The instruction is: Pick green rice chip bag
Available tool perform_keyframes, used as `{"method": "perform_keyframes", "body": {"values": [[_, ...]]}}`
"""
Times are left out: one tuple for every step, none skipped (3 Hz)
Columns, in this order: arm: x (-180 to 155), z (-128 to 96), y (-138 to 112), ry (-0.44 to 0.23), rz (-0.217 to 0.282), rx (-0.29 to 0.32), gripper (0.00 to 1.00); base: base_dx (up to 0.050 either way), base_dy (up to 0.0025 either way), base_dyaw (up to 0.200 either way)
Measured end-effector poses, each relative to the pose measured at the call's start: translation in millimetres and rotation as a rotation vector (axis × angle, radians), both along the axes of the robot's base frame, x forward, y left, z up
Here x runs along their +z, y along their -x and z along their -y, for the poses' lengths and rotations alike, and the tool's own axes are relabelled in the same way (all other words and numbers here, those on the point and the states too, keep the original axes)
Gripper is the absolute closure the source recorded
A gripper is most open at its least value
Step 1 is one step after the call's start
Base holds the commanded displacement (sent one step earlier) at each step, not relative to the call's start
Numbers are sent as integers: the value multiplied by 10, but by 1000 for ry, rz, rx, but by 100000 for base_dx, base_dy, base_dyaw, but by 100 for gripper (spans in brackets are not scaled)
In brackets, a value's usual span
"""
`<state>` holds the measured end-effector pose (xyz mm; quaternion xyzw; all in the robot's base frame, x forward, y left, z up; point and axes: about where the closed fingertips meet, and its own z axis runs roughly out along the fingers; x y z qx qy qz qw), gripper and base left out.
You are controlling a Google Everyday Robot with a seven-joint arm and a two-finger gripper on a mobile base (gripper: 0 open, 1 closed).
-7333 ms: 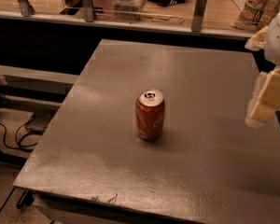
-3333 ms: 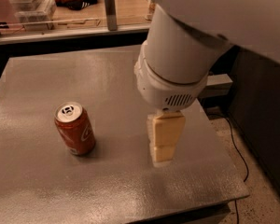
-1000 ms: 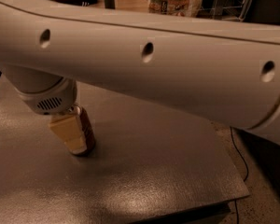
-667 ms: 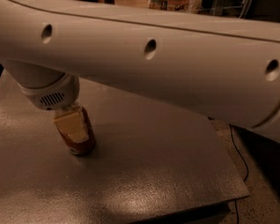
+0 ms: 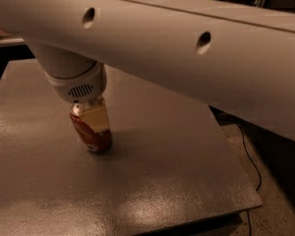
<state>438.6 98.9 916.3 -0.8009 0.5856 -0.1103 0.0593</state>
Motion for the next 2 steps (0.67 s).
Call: {"method": "perform_keyframes", "body": {"values": [[44,260,-22,-7,-2,-23,69,0,0,0],[238,620,-9,-43,8,-54,100,-9894,-9,44]]}}
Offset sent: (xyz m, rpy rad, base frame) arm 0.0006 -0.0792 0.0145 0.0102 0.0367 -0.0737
